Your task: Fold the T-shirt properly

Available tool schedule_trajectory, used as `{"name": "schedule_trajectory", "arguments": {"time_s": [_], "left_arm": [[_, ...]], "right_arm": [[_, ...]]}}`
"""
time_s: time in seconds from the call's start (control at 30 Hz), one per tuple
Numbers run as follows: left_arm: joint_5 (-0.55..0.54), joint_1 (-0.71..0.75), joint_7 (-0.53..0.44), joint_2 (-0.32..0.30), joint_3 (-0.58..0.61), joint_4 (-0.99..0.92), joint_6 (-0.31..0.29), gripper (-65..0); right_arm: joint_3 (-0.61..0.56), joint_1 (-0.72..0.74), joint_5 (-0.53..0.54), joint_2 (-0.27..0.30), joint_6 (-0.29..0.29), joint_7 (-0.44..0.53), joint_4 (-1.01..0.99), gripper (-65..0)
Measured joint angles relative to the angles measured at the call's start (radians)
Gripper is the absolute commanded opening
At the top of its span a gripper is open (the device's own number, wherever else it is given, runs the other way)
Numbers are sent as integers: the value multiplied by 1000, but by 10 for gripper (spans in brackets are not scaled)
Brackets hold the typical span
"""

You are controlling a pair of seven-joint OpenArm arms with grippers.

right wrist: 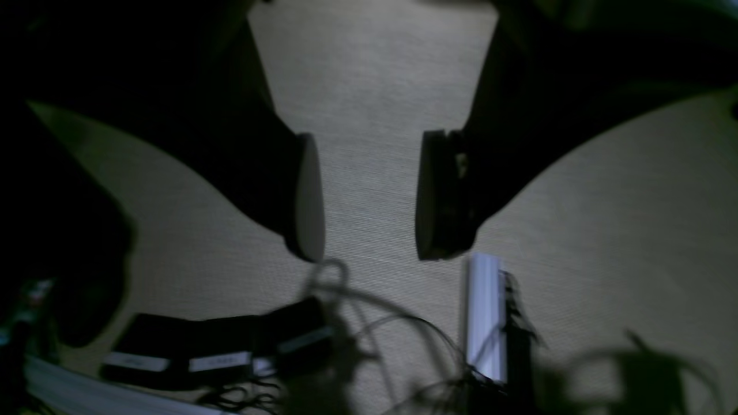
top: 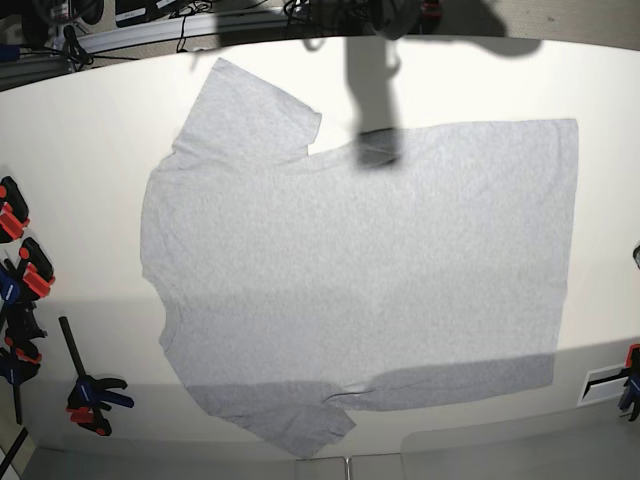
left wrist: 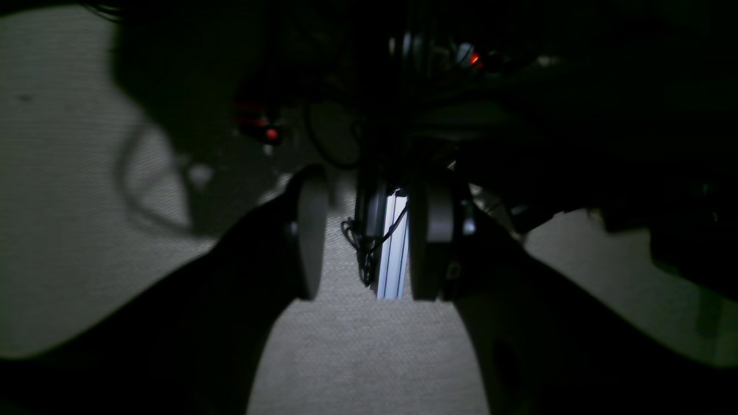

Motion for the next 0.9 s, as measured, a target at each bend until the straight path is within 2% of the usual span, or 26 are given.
{"name": "schedule_trajectory", "arguments": {"time_s": [0.03, 0.2, 0.43, 0.67, 0.77, 0.83, 0.9], "left_arm": [[-22, 26, -1, -1, 0, 34, -3, -431], [-176, 168, -2, -26, 4, 225, -105, -431], [-200, 362, 1, -36, 0, 489, -108, -431], [-198, 489, 1, -38, 2, 706, -112, -431], [-198, 530, 1, -38, 2, 783, -112, -431], [-199, 557, 4, -36, 2, 828, -112, -431], [-251, 578, 42, -36, 2, 867, -113, -431]], "right_arm": [[0, -28, 20, 18, 7, -3, 35, -400], [1, -177, 21, 111, 12, 0, 206, -400], [18, -376, 20, 195, 14, 4, 449, -400], [208, -552, 17, 210, 19, -1, 663, -400], [300, -608, 18, 213, 85, -4, 750, -400], [357, -642, 17, 214, 159, -10, 806, -400], [406, -672, 15, 215, 239, -11, 862, -400]]}}
